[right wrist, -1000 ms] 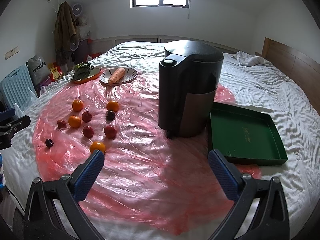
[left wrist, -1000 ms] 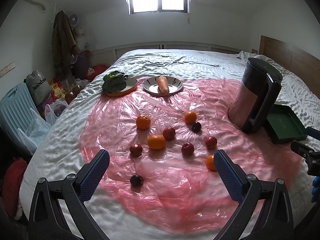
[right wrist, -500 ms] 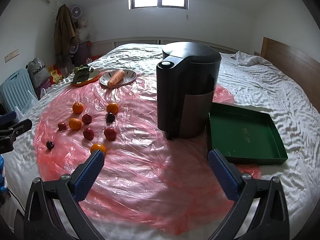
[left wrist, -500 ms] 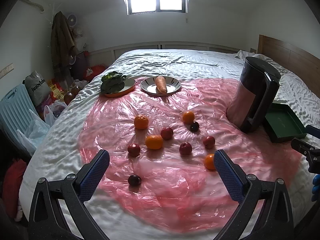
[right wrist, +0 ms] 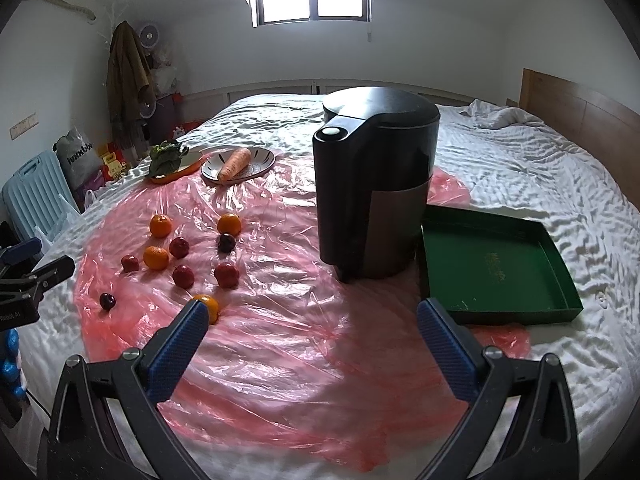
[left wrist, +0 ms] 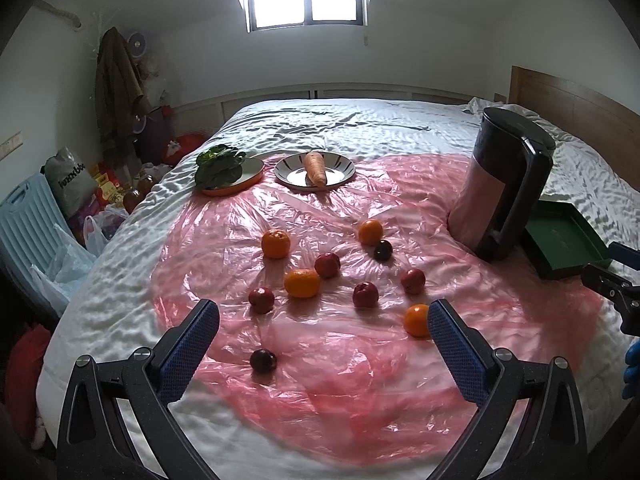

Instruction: Organize fruits

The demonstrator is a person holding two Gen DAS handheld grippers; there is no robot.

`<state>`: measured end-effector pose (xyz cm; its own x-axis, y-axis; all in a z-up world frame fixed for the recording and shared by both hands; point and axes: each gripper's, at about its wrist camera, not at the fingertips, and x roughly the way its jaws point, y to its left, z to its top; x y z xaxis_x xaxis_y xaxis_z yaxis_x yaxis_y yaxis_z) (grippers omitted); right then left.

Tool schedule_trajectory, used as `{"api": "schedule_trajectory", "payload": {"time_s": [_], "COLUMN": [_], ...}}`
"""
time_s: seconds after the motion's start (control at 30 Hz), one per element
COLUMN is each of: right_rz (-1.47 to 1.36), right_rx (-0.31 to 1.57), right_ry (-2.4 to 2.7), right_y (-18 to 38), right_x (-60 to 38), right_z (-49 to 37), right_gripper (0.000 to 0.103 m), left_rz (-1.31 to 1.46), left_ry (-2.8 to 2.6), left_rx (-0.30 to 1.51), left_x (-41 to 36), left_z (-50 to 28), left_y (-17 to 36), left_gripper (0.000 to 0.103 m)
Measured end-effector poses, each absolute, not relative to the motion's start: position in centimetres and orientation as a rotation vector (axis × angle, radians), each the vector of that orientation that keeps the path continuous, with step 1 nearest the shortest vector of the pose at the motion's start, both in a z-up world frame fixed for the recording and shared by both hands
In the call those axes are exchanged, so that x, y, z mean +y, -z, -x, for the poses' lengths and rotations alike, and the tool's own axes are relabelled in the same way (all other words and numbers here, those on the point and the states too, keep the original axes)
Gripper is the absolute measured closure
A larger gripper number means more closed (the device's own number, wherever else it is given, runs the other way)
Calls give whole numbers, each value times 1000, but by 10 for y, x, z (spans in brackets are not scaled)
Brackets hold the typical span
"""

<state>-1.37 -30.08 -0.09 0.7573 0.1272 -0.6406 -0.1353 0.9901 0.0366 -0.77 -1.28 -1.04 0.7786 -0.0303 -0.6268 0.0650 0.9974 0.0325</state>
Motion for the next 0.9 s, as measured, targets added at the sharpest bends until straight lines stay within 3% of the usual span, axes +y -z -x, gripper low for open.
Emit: {"api": "schedule_trajectory", "payload": {"time_s": [0.9], "right_rz": [16], "right_rx": [648], "right_ry": [-149], "right_y": [-1], "right_x": [-290], "right_z": [20], "right_gripper": [0], "left_rz": [-46], "left_ry": [56], "left_rx": [676], "left_x": [-13], "left_z": [12], "left_y": [14], "left_gripper": [1]}}
